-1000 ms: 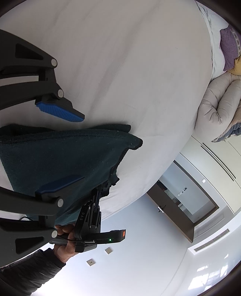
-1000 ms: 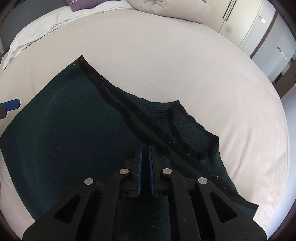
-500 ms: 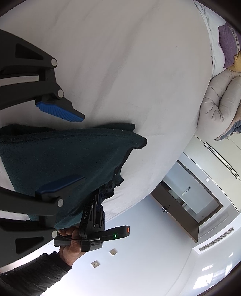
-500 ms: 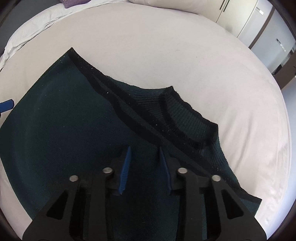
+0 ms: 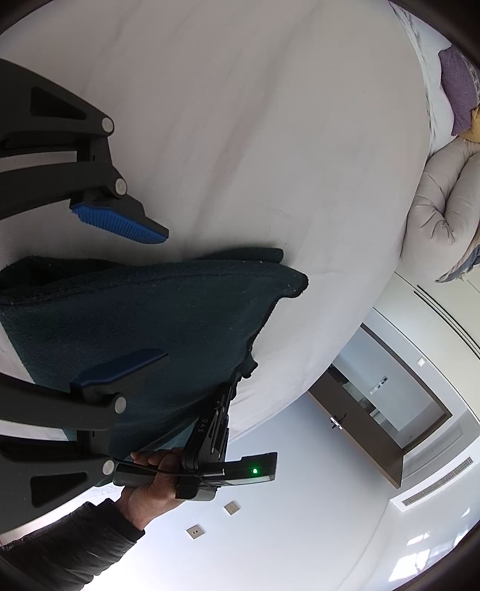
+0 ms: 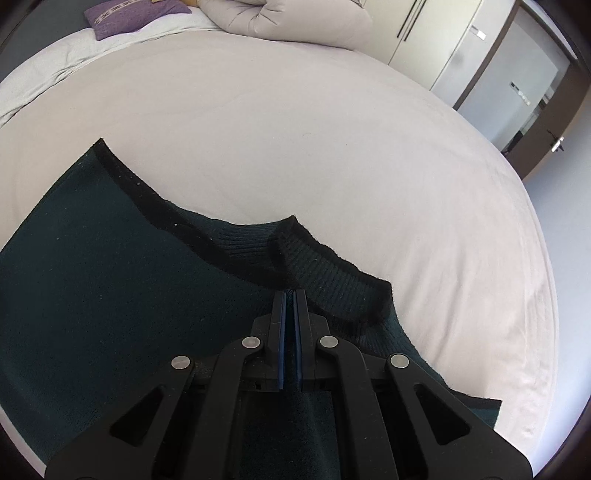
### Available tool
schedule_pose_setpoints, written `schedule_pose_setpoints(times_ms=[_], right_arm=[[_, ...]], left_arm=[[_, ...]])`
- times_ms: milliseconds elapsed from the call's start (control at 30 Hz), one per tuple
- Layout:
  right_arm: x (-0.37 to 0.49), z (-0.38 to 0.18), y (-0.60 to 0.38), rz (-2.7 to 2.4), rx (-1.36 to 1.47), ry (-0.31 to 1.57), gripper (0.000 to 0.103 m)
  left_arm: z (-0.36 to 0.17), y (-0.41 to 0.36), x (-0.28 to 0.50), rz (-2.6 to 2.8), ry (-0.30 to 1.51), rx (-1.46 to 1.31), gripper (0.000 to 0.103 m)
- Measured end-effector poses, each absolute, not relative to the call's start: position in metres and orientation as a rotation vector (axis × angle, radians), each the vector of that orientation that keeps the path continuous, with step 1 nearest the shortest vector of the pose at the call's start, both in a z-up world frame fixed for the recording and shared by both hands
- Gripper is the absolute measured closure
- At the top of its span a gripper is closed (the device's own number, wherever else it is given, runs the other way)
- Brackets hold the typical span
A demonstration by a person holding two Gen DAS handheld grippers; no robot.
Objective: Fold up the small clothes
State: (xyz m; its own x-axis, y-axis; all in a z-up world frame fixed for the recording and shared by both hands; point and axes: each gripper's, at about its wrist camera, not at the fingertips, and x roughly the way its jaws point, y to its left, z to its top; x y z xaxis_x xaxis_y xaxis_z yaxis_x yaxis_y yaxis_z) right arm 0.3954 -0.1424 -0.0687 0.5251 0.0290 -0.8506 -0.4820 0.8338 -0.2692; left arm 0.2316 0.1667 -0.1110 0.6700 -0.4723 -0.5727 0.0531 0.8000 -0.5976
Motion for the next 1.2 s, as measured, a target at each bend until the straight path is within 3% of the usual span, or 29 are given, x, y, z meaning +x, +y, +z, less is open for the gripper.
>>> schedule_pose_setpoints(times_ms=[200, 267, 400, 567, 667, 767, 933, 1200], right_arm=[[0.395, -0.078, -0.142, 0.276, -0.481, 0.966, 0.098], [0.39, -0.063, -0.139, 0.295, -0.456, 0.966, 0.089], [0.376, -0.011, -0.139, 0.323, -0.288, 0.894, 0.043], [0.345, 0.006, -0.068, 0.535, -0.276, 0.935, 0.05], [0.346, -0.031, -0.04, 0.564, -0.304, 0.989, 0.053], [0.375, -0.085, -0.043, 0.513, -0.27, 1.029, 0.047], [0.367, -0.043, -0.084, 0.429, -0.006, 0.953, 0.044], [0.226, 0.029, -0.262, 0.274, 0.203, 0.838, 0.044]], left_arm=[[-0.112, 0.166, 0.23, -0.309, 0.801, -0.581, 0.042], [-0.11, 0.167, 0.229, -0.313, 0.794, -0.587, 0.042], [-0.11, 0.166, 0.228, -0.312, 0.796, -0.581, 0.042], [-0.114, 0.165, 0.231, -0.306, 0.815, -0.577, 0.042], [-0.116, 0.163, 0.231, -0.313, 0.824, -0.577, 0.042], [-0.118, 0.16, 0.233, -0.319, 0.841, -0.563, 0.042], [-0.119, 0.162, 0.231, -0.318, 0.851, -0.571, 0.042], [-0.12, 0.155, 0.229, -0.315, 0.864, -0.541, 0.042]])
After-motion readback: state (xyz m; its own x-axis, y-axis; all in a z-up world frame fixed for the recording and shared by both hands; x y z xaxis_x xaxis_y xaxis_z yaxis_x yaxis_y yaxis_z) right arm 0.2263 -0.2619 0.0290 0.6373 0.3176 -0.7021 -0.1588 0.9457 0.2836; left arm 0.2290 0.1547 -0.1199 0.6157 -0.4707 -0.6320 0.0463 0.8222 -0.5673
